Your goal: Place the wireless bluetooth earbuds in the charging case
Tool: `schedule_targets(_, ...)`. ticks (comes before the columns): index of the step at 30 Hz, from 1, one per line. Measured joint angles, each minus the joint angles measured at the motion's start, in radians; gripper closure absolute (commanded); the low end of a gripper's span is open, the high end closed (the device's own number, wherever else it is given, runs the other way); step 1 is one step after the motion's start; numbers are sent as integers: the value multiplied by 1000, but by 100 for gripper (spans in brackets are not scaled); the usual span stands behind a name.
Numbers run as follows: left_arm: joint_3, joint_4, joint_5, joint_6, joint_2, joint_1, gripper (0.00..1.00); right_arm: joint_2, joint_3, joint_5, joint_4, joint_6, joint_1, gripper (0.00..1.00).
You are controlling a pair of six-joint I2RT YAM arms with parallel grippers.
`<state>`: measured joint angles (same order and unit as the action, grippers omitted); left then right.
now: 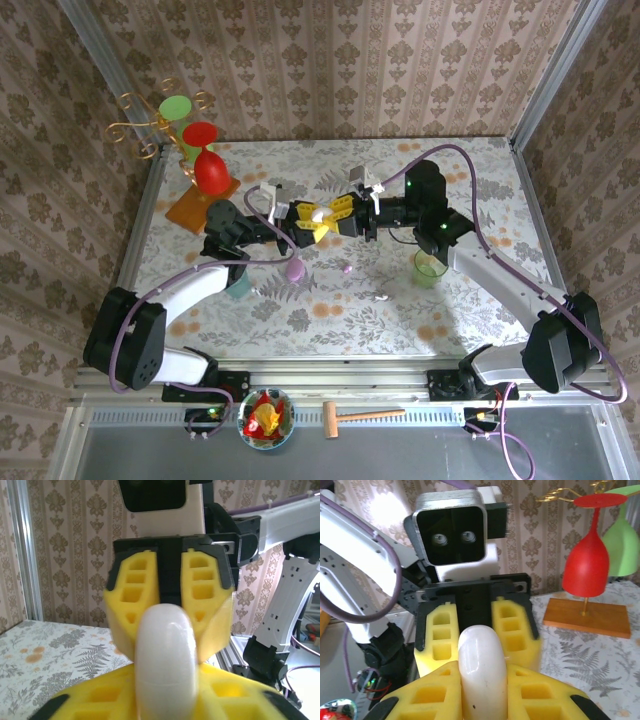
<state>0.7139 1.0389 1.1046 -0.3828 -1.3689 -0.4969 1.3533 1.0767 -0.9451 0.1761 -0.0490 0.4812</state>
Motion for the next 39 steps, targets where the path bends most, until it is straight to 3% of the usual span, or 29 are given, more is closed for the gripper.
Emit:
schedule_targets(3, 0, 2, 2, 0, 0, 0, 86, 0, 2, 4, 0, -3, 0, 75)
schedule_targets(8, 0, 9, 2, 2, -6, 1, 91, 0, 2, 25, -1, 19, 3, 55)
schedule_targets(22, -34, 46, 10, 29, -6, 13, 92, 18, 22, 101, 7, 267, -29, 34)
schedule_targets(25, -38, 44, 14, 48, -6, 13, 93, 26, 47, 109, -10, 277, -37, 19)
schedule_targets(29, -43, 31, 14, 75, 3, 13, 93, 27, 80, 116, -40, 270, -39, 8)
schedule_targets(33, -52, 13, 12, 97, 23, 13, 95, 27, 83, 115, -62, 249, -39, 3)
schedule_targets(39, -53, 1, 6, 104, 28, 14, 96, 27, 89, 97, -155, 136, -19, 4)
